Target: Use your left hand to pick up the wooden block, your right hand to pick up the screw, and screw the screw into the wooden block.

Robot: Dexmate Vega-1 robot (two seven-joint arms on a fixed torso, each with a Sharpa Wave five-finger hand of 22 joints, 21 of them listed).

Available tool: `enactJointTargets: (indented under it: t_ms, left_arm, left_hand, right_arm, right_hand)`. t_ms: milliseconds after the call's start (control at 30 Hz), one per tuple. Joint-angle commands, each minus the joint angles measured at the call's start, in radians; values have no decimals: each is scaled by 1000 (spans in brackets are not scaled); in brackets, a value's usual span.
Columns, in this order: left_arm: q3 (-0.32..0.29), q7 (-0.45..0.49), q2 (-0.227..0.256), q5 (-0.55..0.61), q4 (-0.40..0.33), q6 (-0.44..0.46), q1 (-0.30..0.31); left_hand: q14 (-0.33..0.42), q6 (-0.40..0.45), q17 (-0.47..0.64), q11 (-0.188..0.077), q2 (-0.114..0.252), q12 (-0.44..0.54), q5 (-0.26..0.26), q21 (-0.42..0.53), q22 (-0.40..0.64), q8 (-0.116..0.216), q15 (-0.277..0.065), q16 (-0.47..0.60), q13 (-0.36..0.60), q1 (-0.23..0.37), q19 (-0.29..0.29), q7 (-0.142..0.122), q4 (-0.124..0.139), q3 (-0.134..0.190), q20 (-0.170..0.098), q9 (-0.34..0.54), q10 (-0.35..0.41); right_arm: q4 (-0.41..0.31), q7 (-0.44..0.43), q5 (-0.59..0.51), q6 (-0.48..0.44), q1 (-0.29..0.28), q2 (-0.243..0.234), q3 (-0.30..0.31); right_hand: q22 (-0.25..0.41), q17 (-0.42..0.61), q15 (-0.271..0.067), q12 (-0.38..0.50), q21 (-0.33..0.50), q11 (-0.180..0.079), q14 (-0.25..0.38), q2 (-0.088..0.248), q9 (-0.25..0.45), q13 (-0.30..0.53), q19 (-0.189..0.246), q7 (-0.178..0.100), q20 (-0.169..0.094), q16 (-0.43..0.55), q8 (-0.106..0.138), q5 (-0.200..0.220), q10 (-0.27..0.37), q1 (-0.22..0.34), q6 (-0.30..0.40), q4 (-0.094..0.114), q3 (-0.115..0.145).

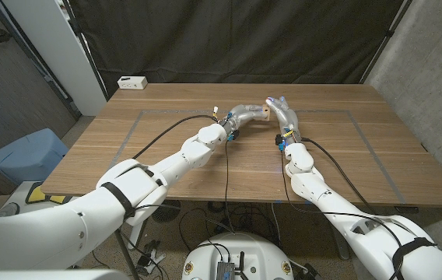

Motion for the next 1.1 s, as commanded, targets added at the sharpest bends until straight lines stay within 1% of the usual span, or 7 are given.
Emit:
enactJointTargets:
  t_ms: [33,567,1100]
  left_arm:
    - [0,-4,-8,0,22,-13,-9]
    - [1,-12,-26,-1,68,-29,-26]
    - [0,-33,-68,-9,182,-68,-70]
  left_hand:
    - [-5,14,0,0,32,7,8,8,3,3,-32,-4,2,-22,-4,5,4,1,-1,4,11]
    - [-4,13,0,0,33,6,9,7,3,3,-32,-4,2,-22,-4,5,4,0,0,4,11]
    - [-3,16,0,0,33,4,9,7,3,4,-32,-4,2,-21,-4,6,3,0,0,4,12]
  right_arm:
    - [-14,-4,-5,-22,-7,-11,-4]
    - [-25,-1,-10,-45,-2,-21,-10]
    - [-16,-1,-15,-55,10,-24,-13]
  right_hand:
    - [4,5,-3,1,3,-10,-10,8,1,3,-2,0,-3,6,7,1,2,1,10,4,0]
    - [4,5,0,1,3,-8,-11,7,1,3,-3,0,-2,6,6,0,0,1,3,3,-1]
    - [4,5,2,0,4,-4,-12,6,1,3,-2,0,1,6,3,0,-4,0,-8,3,-2]
